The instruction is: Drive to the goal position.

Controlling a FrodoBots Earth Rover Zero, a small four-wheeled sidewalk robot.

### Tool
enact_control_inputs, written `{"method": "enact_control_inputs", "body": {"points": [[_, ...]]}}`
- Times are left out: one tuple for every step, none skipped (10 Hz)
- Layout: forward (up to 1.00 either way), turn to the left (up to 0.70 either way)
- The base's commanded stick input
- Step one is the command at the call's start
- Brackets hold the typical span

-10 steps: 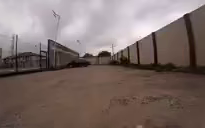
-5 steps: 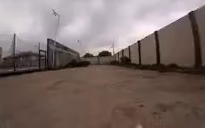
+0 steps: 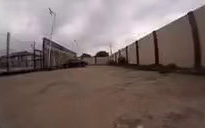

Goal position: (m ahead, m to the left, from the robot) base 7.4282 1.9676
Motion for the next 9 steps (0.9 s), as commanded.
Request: {"method": "enact_control_inputs", "body": {"points": [[0.7,0.0],[0.7,0.0],[0.7,0.0],[0.7,0.0],[0.7,0.0],[0.7,0.0],[0.7,0.0],[0.7,0.0],[0.7,0.0]]}}
